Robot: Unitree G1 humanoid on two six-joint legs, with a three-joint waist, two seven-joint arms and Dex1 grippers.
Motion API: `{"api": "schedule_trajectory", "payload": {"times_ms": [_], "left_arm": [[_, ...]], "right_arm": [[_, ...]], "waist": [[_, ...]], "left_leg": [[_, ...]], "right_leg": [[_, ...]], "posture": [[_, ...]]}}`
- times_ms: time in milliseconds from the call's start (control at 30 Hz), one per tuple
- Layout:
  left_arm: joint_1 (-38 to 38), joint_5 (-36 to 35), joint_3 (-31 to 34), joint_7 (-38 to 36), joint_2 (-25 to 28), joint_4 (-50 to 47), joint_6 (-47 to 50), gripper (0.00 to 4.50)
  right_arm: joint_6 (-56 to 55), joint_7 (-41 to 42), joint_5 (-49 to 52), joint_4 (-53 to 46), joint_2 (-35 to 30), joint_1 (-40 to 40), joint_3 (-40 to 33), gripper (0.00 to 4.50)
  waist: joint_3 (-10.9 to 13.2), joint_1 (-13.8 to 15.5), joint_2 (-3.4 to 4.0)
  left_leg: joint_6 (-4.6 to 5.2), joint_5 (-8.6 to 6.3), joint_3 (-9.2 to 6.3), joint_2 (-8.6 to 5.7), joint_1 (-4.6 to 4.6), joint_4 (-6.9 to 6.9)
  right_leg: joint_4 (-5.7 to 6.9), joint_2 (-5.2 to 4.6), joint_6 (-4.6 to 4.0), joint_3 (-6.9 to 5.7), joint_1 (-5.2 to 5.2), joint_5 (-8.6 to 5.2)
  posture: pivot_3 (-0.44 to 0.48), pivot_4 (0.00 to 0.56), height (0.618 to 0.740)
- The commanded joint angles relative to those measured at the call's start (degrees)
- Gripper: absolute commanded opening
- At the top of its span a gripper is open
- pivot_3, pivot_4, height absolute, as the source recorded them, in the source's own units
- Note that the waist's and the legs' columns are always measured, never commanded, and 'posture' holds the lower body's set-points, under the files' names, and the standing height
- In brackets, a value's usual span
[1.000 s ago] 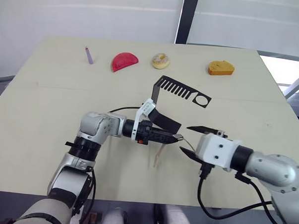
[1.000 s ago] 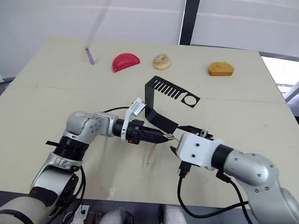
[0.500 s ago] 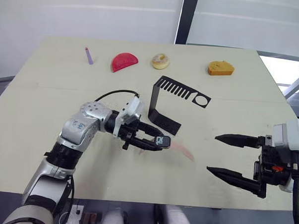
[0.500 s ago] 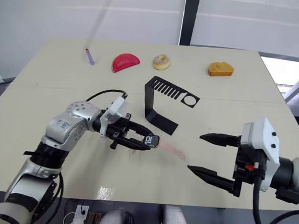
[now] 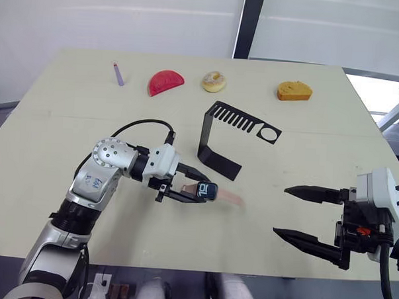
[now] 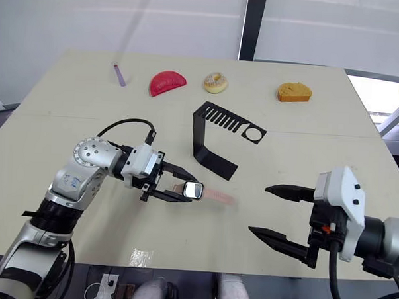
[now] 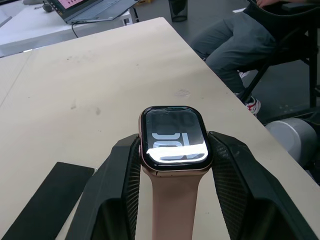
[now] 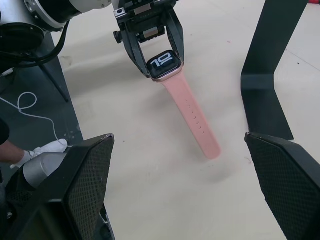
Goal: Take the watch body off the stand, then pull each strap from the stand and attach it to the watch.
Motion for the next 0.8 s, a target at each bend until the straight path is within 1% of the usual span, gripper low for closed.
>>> {"api": "schedule_trajectory", "payload": {"times_ms": [33, 100, 200, 300, 367, 467, 600, 667, 733, 800], "left_arm": [[0.93, -1.19, -1.10, 0.13, 1.79, -4.35, 5.45, 1.59], [2.45, 0.57, -3.06, 1.60, 2.32, -6.58, 7.58, 1.59], [4.24, 4.41, -6.43, 2.76, 2.96, -8.39, 7.52, 1.59], [5.09, 9.51, -10.34, 4.70, 3.01, -7.28, 7.07, 1.59], [5.86, 13.06, -12.26, 7.53, 2.04, -5.14, 5.86, 1.59], [7.00, 15.83, -13.33, 10.03, 0.89, -3.75, 3.66, 1.59], [8.09, 17.46, -13.76, 12.29, -0.06, -4.21, 5.16, 1.59], [9.07, 16.96, -13.41, 12.73, -0.23, -5.10, 7.01, 1.59], [9.62, 15.16, -12.00, 12.23, 0.34, -6.44, 9.20, 2.64], [9.83, 11.18, -8.75, 9.48, 2.71, -8.63, 11.61, 3.46]], "right_arm": [[-2.54, -1.04, -0.91, -0.78, -0.82, 0.56, 0.36, 4.43], [-3.71, -0.39, -2.72, -0.93, -1.12, 1.39, 1.79, 4.43], [-6.02, 1.21, -6.17, -0.82, -1.93, 2.30, 4.29, 4.43], [-8.31, 2.13, -8.71, 0.30, -2.54, 1.80, 7.45, 4.43], [-10.27, 2.91, -11.68, 1.23, -3.02, 1.63, 10.54, 4.43], [-12.44, 3.93, -14.66, 2.32, -3.07, 2.21, 13.08, 4.43], [-14.81, 5.32, -17.64, 3.43, -2.74, 3.82, 14.24, 4.43], [-15.96, 6.32, -19.28, 3.82, -2.73, 5.15, 14.37, 4.43], [-16.85, 7.36, -20.21, 4.38, -2.75, 6.23, 13.89, 4.50], [-17.41, 8.74, -20.64, 4.95, -3.08, 7.32, 12.42, 4.50]], "waist": [[0.00, 0.04, 0.00], [0.00, 0.06, 0.00], [0.00, 0.11, 0.00], [0.00, 0.08, -0.01], [0.00, 0.05, 0.00], [0.00, 0.08, 0.00], [0.00, 0.22, -0.01], [-0.01, 0.25, -0.01], [-0.01, 0.24, -0.02], [-0.01, 0.22, -0.02]], "left_leg": [[0.00, 0.00, 0.00, 0.00, 0.00, 0.00], [0.00, 0.00, 0.00, 0.00, 0.00, 0.00], [0.00, 0.00, 0.00, -0.01, -0.01, 0.00], [0.00, 0.00, 0.00, -0.01, -0.01, 0.01], [0.01, 0.00, 0.01, -0.01, 0.00, 0.00], [0.02, -0.01, 0.02, 0.00, 0.02, 0.00], [0.06, -0.03, 0.01, -0.01, 0.01, 0.01], [0.07, -0.04, 0.02, -0.01, 0.01, 0.01], [0.08, -0.04, 0.01, -0.01, 0.01, 0.01], [0.08, -0.04, 0.01, -0.01, 0.01, 0.01]], "right_leg": [[0.00, 0.00, 0.00, 0.00, 0.00, 0.00], [-0.01, -0.01, 0.00, 0.01, 0.00, 0.00], [-0.02, -0.02, 0.01, 0.01, 0.00, 0.00], [-0.03, -0.01, 0.00, 0.01, 0.01, 0.00], [-0.03, 0.00, 0.00, 0.02, 0.01, -0.01], [-0.04, 0.01, 0.00, 0.02, 0.02, -0.01], [-0.05, -0.02, 0.00, 0.03, 0.02, -0.01], [-0.06, -0.03, 0.00, 0.02, 0.03, -0.01], [-0.05, -0.03, 0.01, 0.02, 0.03, -0.01], [-0.05, -0.03, 0.01, 0.01, 0.03, -0.01]], "posture": [[0.000, 0.150, 0.737], [0.000, 0.150, 0.737], [0.000, 0.150, 0.737], [0.000, 0.150, 0.737], [0.000, 0.150, 0.737], [0.000, 0.150, 0.737], [0.000, 0.150, 0.737], [0.000, 0.150, 0.737], [0.000, 0.150, 0.737], [0.000, 0.150, 0.737]]}}
